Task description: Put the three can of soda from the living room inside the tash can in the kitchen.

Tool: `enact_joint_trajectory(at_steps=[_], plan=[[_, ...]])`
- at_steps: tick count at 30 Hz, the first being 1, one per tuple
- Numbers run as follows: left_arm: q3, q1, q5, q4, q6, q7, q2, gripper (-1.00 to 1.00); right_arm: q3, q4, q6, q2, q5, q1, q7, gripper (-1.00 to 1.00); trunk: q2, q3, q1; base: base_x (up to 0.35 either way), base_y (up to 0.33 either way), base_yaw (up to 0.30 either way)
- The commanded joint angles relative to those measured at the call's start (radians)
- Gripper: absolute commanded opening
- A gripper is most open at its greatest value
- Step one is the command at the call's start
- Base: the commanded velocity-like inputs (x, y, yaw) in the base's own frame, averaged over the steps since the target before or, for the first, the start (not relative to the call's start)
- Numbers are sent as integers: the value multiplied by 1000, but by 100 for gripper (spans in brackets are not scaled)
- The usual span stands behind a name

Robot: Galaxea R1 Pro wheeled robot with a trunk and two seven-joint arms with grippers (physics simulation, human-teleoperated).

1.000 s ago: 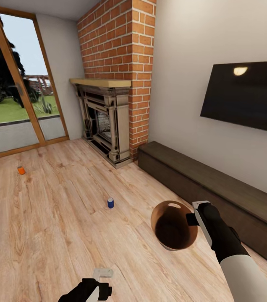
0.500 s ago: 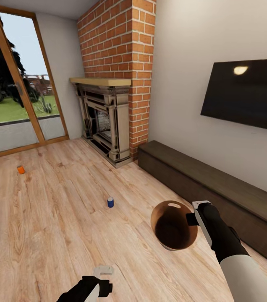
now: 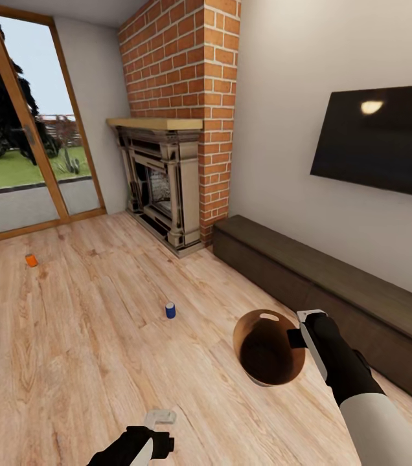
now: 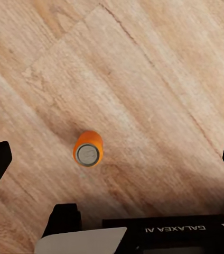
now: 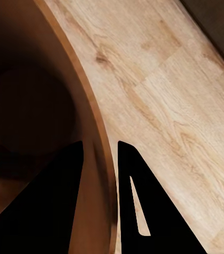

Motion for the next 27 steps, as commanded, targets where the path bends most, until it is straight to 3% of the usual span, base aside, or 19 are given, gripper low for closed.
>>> enact_joint_trajectory(at_steps=[1, 9, 14, 17, 27], plan=[[0, 0, 0, 0, 0, 0, 0, 100, 0, 0, 0, 0, -7, 0, 3, -100, -7, -3, 4, 0, 0, 0], [3, 0, 0, 1, 0, 0, 0, 100, 0, 0, 0, 0, -7, 0, 3, -100, -63, -28, 35, 0, 0, 0], [61, 0, -1, 7, -1, 0, 0, 100, 0, 0, 0, -1, -7, 0, 2, -100, -98, -44, 54, 0, 0, 0], [76, 0, -2, 9, -2, -1, 0, 100, 0, 0, 0, -1, -7, 0, 2, -100, -119, -53, 65, 0, 0, 0], [86, 1, -3, 11, -2, 0, 0, 100, 0, 1, 0, -1, -7, 0, 2, -100, -189, -85, 104, 0, 0, 0]])
